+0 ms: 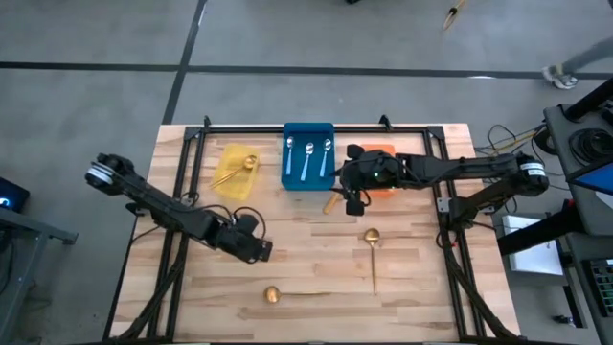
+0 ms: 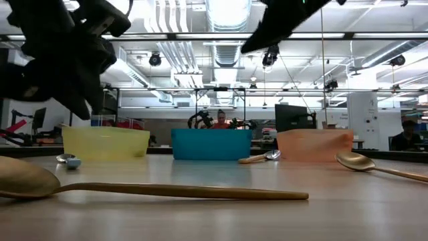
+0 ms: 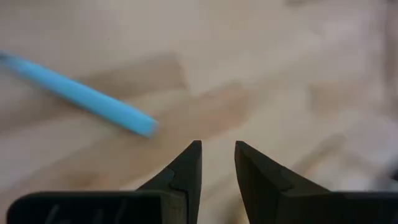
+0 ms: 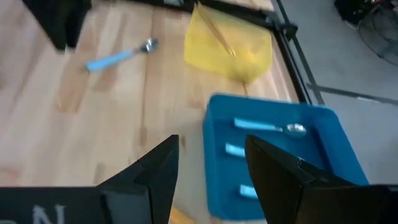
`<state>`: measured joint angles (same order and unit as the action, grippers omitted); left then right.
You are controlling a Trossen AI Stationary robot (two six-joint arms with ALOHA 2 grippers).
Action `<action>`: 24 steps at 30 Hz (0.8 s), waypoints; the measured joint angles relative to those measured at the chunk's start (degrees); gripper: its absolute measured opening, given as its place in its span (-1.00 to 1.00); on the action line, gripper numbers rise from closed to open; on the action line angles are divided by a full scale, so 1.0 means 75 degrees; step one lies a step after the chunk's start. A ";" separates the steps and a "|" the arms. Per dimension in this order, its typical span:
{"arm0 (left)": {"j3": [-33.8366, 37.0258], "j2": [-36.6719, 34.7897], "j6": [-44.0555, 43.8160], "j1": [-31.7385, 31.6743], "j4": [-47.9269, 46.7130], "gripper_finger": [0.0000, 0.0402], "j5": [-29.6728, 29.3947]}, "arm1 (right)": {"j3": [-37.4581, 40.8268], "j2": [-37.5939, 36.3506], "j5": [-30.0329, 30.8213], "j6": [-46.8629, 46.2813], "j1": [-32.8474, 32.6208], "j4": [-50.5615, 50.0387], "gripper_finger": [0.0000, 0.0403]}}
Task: Sort silverware by color (type)
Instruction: Put the blue spoon into the blue bin
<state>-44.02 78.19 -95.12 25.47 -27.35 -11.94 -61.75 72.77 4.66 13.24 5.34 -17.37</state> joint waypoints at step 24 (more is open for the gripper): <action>-0.1412 0.1696 -0.3076 -0.0124 -0.4019 -0.24 -0.0756 | 0.0570 0.0000 -0.0014 0.0373 0.1545 -0.0119 -0.13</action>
<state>-54.61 90.91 -118.19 24.55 -57.49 -17.61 -57.47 72.77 4.56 16.03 16.93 -18.27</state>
